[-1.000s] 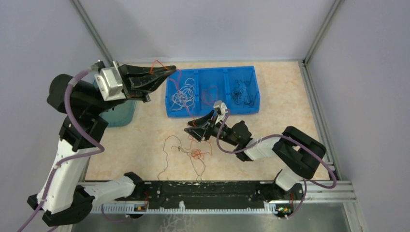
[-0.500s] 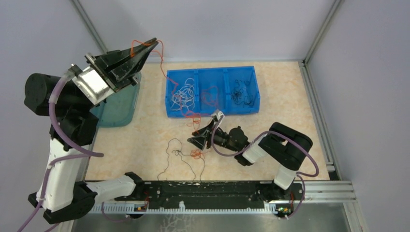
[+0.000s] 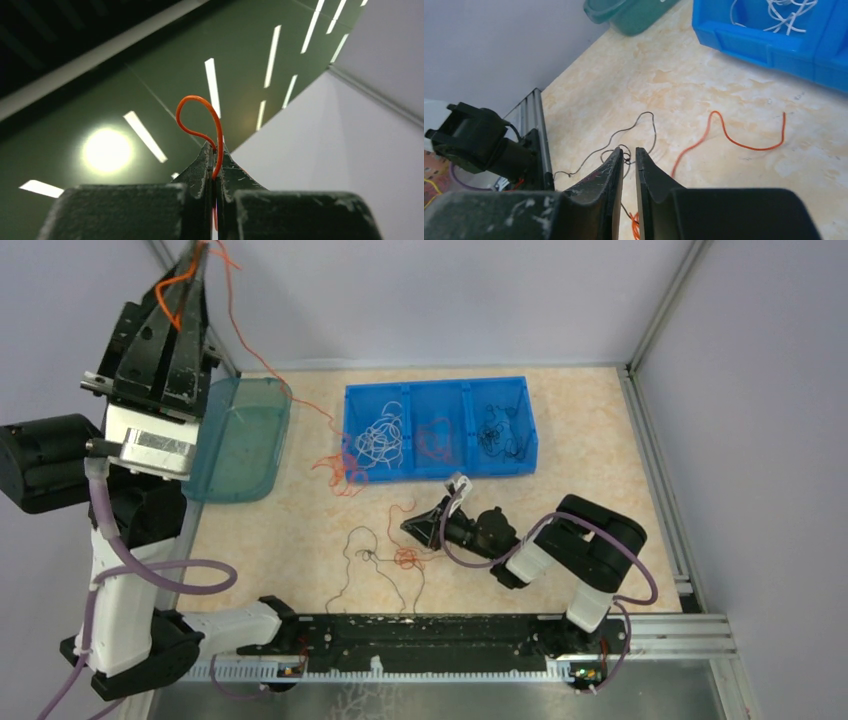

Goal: Untangle the cables

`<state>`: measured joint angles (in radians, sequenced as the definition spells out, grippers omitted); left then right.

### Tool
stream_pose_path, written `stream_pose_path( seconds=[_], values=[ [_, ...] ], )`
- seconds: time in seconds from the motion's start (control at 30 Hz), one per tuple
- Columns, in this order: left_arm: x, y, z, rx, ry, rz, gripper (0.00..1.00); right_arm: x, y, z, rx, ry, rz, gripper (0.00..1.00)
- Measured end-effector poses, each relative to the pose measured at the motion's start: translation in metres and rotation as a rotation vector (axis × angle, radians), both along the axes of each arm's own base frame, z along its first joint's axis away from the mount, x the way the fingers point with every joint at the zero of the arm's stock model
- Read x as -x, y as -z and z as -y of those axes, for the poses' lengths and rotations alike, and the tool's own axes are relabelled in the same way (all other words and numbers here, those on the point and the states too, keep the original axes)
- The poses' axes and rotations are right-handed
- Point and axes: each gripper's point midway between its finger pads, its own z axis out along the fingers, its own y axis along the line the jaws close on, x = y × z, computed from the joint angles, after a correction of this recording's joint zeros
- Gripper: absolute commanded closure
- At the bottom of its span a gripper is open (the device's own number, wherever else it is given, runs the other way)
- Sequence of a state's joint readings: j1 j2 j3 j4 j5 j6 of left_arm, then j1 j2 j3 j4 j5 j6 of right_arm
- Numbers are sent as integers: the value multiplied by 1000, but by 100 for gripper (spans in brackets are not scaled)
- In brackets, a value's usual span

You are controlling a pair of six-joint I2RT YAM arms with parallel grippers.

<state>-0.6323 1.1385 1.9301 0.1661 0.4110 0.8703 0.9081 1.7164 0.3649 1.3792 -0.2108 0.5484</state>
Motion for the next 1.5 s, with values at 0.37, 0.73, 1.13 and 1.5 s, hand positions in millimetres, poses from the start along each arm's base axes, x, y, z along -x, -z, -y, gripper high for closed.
stream_pose_path(
  seconds=[0.37, 0.73, 1.13, 1.5],
  values=[
    [8, -36, -30, 86, -214, 181, 100, -6, 20, 16, 89, 77, -9, 38],
    [2, 11, -6, -54, -50, -35, 100, 6, -228, -12, -212, -52, 472, 9],
    [-10, 32, 13, -92, 47, -149, 100, 24, -215, -50, -125, -230, 491, 52],
    [-4, 28, 12, -89, 54, -117, 100, 23, -150, -42, -54, -213, 362, 75]
  ],
)
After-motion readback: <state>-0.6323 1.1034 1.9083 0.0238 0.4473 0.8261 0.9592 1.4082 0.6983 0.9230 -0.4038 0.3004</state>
